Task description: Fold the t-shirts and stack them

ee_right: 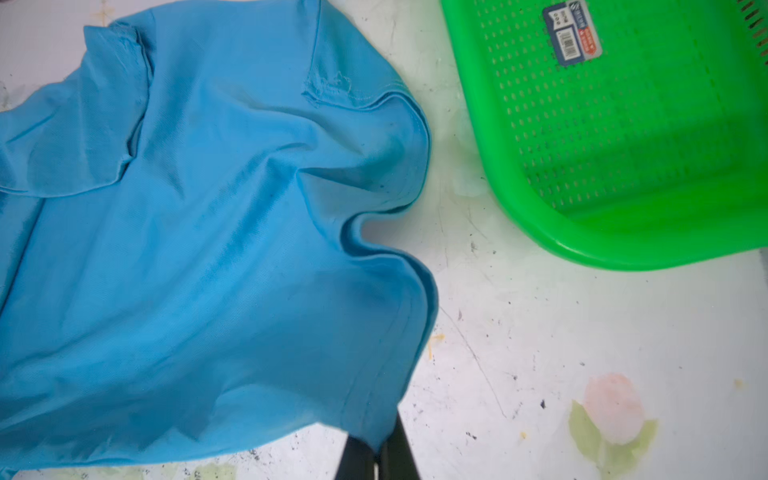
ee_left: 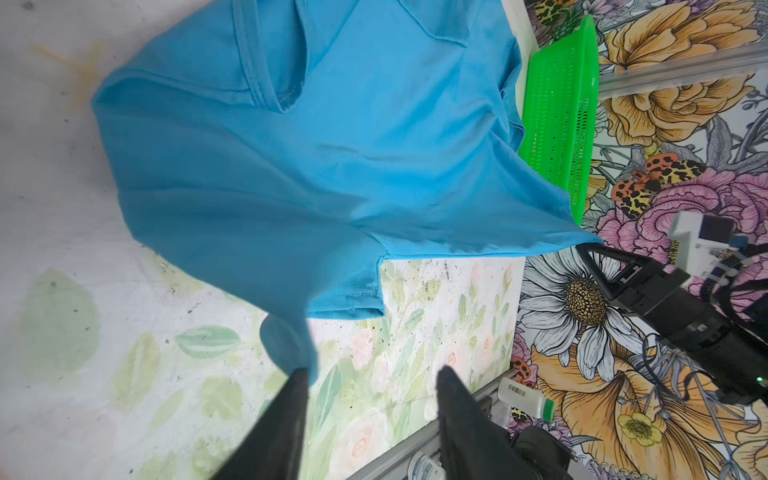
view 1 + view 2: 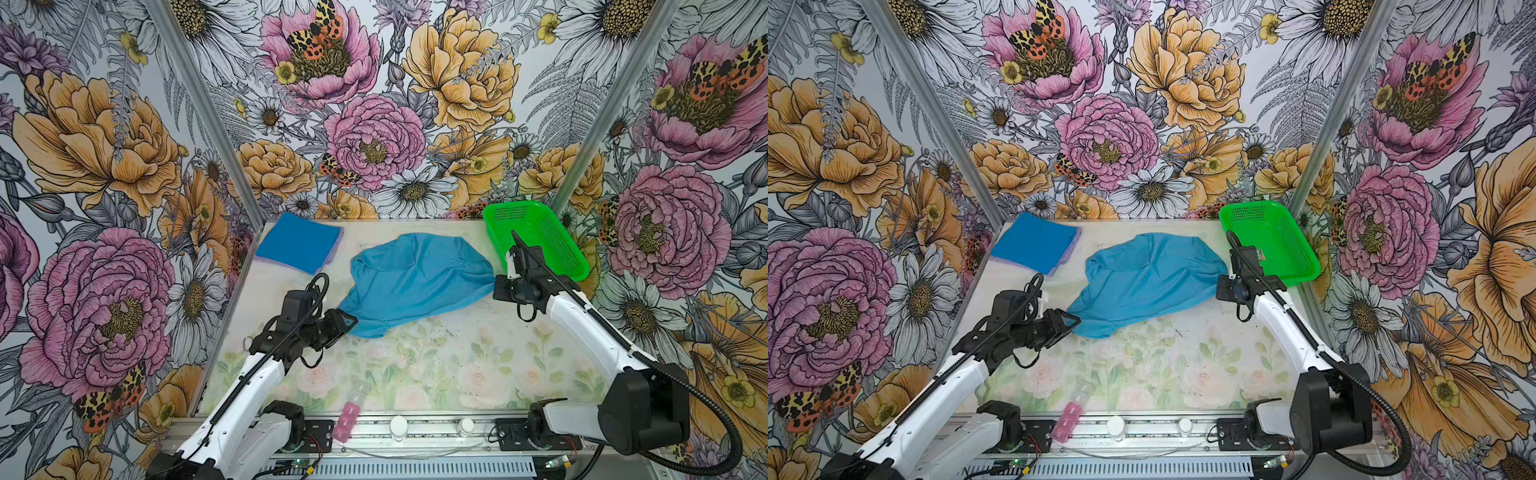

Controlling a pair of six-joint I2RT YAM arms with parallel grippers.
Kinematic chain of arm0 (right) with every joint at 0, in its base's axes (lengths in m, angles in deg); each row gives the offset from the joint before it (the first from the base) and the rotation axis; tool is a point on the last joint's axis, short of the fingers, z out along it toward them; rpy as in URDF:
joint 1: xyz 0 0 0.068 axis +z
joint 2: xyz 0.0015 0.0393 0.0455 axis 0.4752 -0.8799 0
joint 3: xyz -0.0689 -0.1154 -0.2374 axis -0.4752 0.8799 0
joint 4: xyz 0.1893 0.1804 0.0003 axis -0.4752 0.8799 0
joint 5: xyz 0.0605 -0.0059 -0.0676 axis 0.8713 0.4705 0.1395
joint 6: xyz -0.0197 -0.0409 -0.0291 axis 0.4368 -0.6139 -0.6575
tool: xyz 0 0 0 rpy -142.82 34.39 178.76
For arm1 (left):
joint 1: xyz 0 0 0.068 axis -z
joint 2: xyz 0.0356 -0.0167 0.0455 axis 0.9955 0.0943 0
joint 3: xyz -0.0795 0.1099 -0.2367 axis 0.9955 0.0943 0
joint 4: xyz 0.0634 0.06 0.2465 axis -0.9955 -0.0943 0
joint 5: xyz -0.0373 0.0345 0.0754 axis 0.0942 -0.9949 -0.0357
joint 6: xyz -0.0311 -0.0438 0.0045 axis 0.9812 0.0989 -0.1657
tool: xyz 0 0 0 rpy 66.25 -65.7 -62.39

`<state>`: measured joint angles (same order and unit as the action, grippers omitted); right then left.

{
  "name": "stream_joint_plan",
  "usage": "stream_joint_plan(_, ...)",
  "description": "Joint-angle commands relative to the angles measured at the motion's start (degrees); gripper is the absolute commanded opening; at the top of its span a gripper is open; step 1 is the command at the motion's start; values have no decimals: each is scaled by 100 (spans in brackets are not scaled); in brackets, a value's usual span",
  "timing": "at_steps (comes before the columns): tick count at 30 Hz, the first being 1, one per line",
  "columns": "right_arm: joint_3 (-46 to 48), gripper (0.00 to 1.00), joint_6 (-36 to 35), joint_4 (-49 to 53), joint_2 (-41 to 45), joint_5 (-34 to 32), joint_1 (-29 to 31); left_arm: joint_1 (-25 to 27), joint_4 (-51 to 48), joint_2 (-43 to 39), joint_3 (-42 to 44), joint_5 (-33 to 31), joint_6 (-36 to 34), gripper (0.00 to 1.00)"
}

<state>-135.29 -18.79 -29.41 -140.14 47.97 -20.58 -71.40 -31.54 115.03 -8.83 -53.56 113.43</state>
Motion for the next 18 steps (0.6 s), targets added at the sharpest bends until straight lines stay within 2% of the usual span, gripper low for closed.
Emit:
stream_joint_plan(1, 22, 0, -78, 210, -250, -111, -32, -7, -2, 84, 152, 62, 106, 74)
stream_joint_plan(7, -13, 0, -125, 200, -316, -126, -24, 264, -255, 2, 387, -399, 136, 74)
stream_joint_plan(12, -99, 0, -178, 200, -414, -124, 16, 1260, -785, 85, 400, -1887, 349, 68)
stream_joint_plan(16, -180, 0, -195, 195, -502, -111, 47, 1494, -809, 116, 710, -2546, 507, 63)
stream_joint_plan(18, -207, 0, -200, 191, -505, -106, 61, 1536, -757, 116, 822, -2780, 492, 55)
